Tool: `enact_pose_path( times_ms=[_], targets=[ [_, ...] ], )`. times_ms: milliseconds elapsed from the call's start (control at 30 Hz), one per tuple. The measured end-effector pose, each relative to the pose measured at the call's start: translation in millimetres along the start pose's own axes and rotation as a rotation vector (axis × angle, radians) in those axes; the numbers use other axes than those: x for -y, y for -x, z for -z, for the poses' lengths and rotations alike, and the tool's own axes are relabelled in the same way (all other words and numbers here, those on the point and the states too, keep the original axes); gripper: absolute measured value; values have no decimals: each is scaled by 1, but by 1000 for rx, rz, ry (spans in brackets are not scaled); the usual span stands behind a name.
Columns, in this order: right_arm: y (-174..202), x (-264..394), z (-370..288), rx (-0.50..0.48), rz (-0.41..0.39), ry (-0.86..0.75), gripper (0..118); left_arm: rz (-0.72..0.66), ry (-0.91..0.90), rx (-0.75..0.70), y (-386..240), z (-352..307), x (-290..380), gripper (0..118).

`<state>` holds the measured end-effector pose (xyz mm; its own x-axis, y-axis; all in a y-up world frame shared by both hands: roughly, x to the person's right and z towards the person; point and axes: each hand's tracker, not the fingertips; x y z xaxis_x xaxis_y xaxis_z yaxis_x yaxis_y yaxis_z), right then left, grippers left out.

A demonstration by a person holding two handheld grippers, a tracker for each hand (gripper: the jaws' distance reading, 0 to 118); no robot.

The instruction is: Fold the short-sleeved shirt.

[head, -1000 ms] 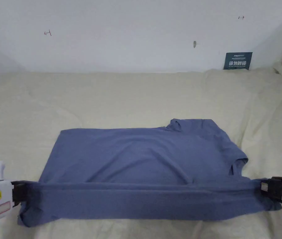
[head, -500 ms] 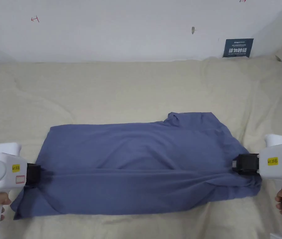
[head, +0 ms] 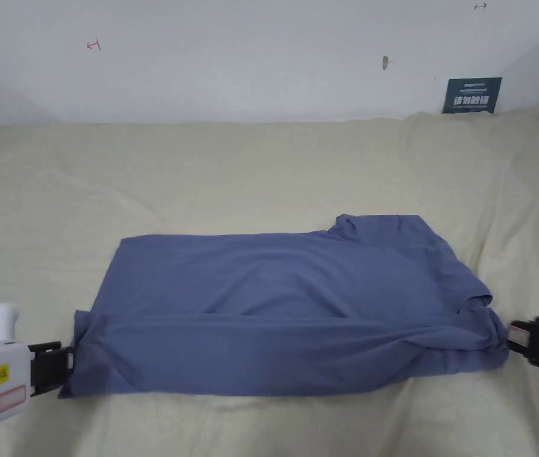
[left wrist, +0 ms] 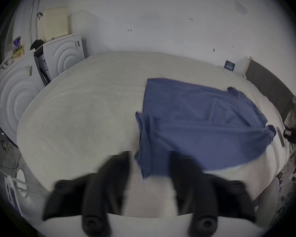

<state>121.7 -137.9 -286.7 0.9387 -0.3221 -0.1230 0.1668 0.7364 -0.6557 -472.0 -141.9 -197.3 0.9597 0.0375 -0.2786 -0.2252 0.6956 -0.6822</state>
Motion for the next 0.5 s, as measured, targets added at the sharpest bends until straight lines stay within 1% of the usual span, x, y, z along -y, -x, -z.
enact_pose_path(
  times_ms=[33,67,100,133,200,233,267,333,400,433,467,500],
  targets=[
    [2,7,-5,36,-23,-15,2,3,20,-21,-2,-3,8,14],
    [3,15,-10,31,-25,-10,2,14,22,-34,-4,-6,20,7],
    [4,24,-15,25,-42,1,1,3,18,-28,-3,-10,30,5],
    [5,32,-18,24,-42,-3,0,-29,31,-7,0,-6,38,0],
    [10,44,-21,47,-79,8,0,-101,23,19,5,-6,51,0],
    [6,47,-21,39,-90,16,0,-98,56,30,6,-4,54,0],
    [7,50,-20,43,-92,20,0,-79,52,17,4,-5,54,0],
    [8,55,-18,33,-70,35,0,-63,54,7,2,-4,55,0],
    [9,57,-18,18,-50,39,0,-71,40,21,1,-3,49,0],
    [10,59,-17,18,-48,40,0,-79,39,27,0,-1,45,6],
    [11,60,-16,20,-47,46,0,-86,31,29,1,3,42,21],
    [9,61,-14,28,-48,49,0,-96,27,31,2,7,37,44]
  ],
)
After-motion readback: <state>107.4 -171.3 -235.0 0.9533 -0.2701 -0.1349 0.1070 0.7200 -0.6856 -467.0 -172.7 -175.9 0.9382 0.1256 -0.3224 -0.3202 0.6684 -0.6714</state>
